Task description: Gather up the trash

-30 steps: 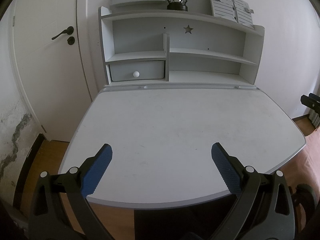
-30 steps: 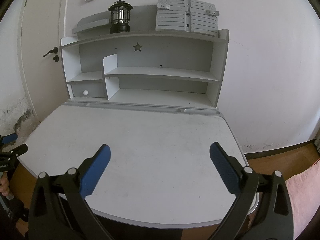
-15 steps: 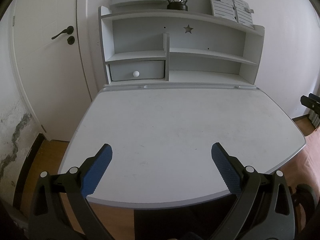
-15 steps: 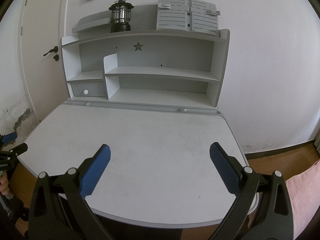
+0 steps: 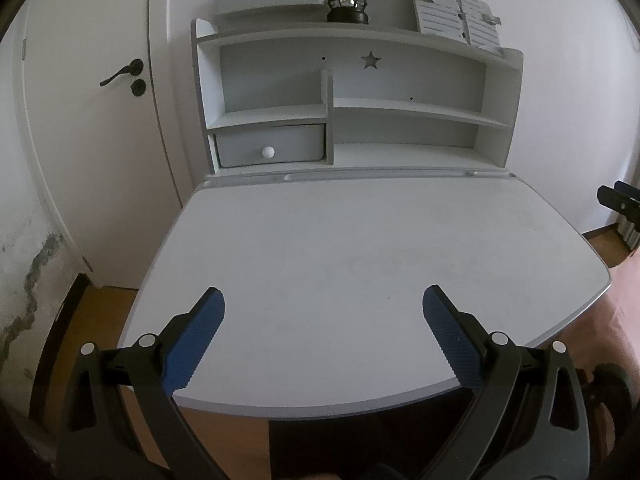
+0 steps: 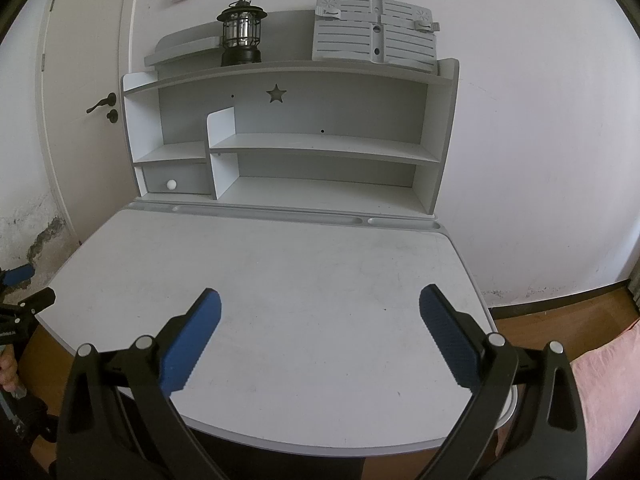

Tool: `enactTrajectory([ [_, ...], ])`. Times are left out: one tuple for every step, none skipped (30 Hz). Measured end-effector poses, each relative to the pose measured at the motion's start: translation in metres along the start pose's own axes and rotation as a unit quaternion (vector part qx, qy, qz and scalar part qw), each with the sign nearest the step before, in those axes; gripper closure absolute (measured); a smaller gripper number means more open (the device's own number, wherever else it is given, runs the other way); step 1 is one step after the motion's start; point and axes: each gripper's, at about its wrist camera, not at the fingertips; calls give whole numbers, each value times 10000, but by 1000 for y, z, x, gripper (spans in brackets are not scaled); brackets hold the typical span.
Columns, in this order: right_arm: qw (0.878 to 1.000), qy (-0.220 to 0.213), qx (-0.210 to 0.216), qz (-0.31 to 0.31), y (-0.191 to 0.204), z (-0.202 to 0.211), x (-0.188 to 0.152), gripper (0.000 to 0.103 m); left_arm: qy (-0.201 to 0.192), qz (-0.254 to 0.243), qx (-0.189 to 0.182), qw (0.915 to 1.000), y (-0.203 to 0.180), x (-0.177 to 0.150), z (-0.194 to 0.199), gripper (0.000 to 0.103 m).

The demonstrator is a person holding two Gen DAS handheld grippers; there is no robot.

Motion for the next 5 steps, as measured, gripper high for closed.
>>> enactTrajectory([
  [10000,1,1,-1,0,0,0,7,10,20,-41,10000,1,1,-1,7],
  [10000,3,3,-1,-1,0,0,7,21,29,-67,10000,2,1,-1,7],
  [10000,2,2,2,0,0,0,7,39,38,-66,10000,2,1,-2,7],
  [10000,5,4,2,0,0,0,7,46,48,-53,10000,3,2,-3,7],
  [10000,6,6,1,-1,0,0,7,50,57,-46,10000,3,2,-4,7],
])
Point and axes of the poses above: each gripper's, at about its wrist camera, not at the fingertips, and z roughly against the way its jaws point, y to its left, x to its top, and after that the axes turned 1 degree about x, right-handed
